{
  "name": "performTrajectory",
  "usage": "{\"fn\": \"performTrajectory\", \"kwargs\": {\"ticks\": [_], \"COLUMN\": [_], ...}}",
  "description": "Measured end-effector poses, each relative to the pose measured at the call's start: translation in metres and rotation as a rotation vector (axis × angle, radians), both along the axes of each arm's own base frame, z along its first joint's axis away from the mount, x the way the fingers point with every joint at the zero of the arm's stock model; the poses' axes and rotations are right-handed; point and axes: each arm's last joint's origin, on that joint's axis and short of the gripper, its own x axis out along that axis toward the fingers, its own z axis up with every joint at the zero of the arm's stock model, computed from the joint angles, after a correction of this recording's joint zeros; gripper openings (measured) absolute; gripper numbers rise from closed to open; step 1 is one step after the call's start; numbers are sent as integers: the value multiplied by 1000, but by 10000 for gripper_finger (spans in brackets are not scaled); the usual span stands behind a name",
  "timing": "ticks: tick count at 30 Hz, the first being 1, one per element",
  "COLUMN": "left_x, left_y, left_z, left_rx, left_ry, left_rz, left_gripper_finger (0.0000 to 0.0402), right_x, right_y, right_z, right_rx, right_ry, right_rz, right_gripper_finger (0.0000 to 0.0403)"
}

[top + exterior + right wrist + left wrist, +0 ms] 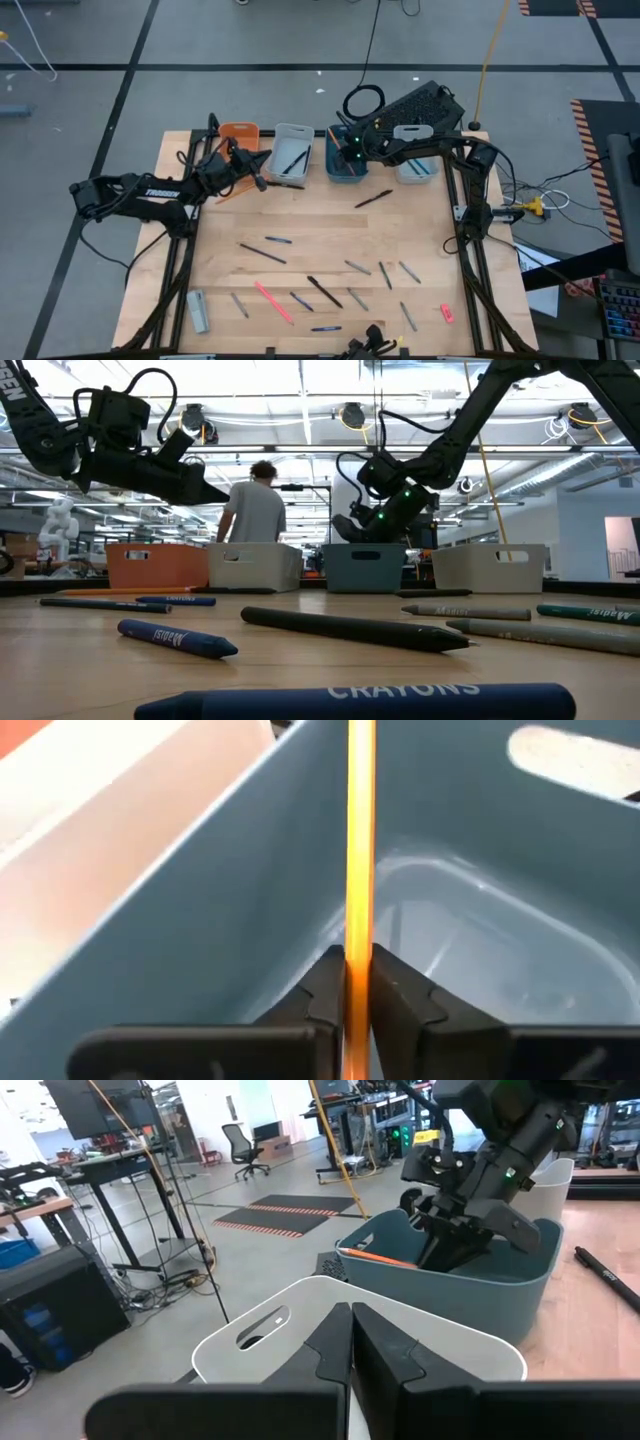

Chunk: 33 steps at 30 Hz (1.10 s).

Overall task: Sort crayons/erasers/pens/pencils in bins
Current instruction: Remove the orange pencil from the blue bin

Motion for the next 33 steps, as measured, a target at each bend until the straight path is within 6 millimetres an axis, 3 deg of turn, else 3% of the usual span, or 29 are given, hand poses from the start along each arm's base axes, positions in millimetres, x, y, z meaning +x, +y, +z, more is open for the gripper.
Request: {"fn": "performTrajectory", "kwargs": {"ticks": [6,12,16,20,24,28,33], "left_x": [0,0,0,0,0,1,0], "left_y": [0,0,0,0,-1,-1,-1], "left_z": [0,0,0,-1,-2,-3,-3], "left_rx": [0,0,-3,-9,-12,-12,-15], "left_ry": [0,0,0,4,12,23,29], "left_rz": [0,0,-1,-7,-12,-13,-13], "left_gripper_finger": [17,17,17,17,17,17,17], "right_x": [-1,-13,-41,-81,-118,-157,-194], "right_y": [1,8,18,25,23,18,17], "right_z": [19,74,121,148,142,106,62], "right_rx": [-21,-121,-197,-218,-215,-202,-166], "right_ry": [-55,-135,-103,19,126,215,133], "right_rz": [-13,-11,-58,-123,-193,-224,-236], "right_gripper_finger": [32,28,28,30,27,27,28]}}
